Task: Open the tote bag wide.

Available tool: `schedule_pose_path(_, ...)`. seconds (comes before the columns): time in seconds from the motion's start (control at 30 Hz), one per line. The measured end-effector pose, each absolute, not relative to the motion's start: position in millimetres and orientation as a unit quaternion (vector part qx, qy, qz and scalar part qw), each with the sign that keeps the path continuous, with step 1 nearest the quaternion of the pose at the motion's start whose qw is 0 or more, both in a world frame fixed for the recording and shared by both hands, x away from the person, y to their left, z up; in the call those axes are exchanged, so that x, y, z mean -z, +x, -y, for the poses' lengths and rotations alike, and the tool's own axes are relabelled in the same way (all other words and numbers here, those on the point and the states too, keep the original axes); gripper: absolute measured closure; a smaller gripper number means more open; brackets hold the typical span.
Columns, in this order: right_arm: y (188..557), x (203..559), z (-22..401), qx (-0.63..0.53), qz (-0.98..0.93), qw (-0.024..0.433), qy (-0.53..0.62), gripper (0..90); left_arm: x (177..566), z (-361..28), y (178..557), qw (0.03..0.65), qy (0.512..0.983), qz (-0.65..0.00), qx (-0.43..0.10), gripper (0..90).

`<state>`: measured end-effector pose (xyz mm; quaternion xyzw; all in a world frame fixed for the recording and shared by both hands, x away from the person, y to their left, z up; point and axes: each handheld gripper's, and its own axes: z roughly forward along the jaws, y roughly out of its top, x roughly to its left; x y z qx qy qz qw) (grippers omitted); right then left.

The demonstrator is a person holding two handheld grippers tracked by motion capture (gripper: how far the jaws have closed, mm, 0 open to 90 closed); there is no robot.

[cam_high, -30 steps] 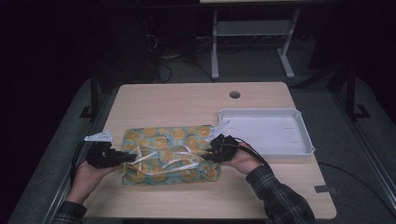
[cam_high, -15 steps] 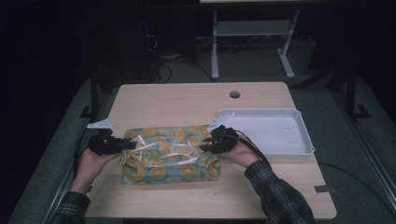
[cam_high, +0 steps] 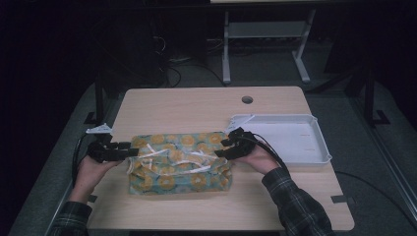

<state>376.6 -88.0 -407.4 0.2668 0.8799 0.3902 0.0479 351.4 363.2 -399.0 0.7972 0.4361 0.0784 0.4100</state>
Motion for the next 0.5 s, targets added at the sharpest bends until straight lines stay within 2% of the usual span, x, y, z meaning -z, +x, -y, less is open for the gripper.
schedule_pose_path(0.27, 370.6, 393.9, 103.3, -0.421, -0.865, 0.048, 0.269, 45.1, 385.6, -379.2, 336.0, 0.415, 0.794, -0.436, -0.084, 35.2)
schedule_pose_path(0.5, 360.8, 380.8, 98.1, -0.435, -0.866, 0.035, 0.242, 43.7, 384.2, -388.0, 321.2, 0.409, 0.798, -0.435, -0.082, 33.6)
